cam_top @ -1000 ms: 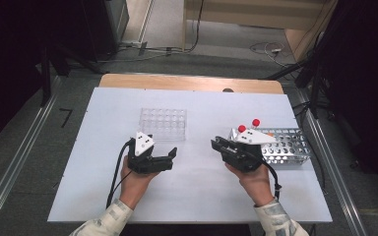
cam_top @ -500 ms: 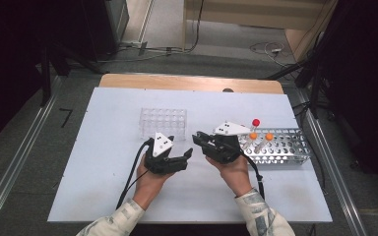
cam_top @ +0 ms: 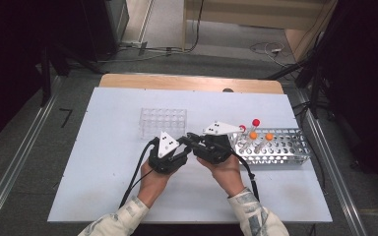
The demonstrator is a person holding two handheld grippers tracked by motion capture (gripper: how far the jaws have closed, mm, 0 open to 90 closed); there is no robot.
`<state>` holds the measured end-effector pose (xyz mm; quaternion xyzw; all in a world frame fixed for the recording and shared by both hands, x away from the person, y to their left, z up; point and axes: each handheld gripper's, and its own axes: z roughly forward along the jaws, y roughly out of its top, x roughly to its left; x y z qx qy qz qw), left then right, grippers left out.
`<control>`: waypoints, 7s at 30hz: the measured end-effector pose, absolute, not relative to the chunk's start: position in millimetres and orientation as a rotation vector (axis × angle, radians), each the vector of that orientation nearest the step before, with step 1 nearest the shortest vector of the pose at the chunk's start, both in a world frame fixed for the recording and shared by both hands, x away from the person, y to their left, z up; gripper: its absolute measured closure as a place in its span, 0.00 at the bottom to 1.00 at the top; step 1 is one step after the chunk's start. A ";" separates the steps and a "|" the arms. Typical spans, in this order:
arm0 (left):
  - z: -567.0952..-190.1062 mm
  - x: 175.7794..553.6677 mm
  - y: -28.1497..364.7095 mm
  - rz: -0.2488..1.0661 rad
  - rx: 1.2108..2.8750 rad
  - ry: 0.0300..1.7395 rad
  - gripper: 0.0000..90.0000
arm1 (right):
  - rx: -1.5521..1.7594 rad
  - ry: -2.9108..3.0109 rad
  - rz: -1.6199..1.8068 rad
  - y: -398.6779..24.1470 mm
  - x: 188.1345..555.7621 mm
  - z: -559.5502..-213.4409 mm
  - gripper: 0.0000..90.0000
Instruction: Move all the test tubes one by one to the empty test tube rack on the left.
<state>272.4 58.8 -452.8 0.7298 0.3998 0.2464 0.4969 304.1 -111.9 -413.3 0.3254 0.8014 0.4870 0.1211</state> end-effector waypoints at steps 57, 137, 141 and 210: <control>-428.4 359.1 66.3 0.653 1.676 1.124 0.84 | 0.944 2.318 1.337 -187.2 273.2 -425.9 0.54; -429.7 297.4 71.5 0.572 1.708 1.064 0.14 | 1.135 2.011 1.326 -255.2 287.2 -439.8 0.64; -430.0 296.5 70.3 0.566 1.714 1.058 0.14 | 1.149 2.012 1.321 -256.1 288.8 -442.9 0.68; -438.5 284.8 52.6 0.520 1.791 0.923 0.47 | 0.949 2.210 1.428 -125.1 308.7 -401.1 0.82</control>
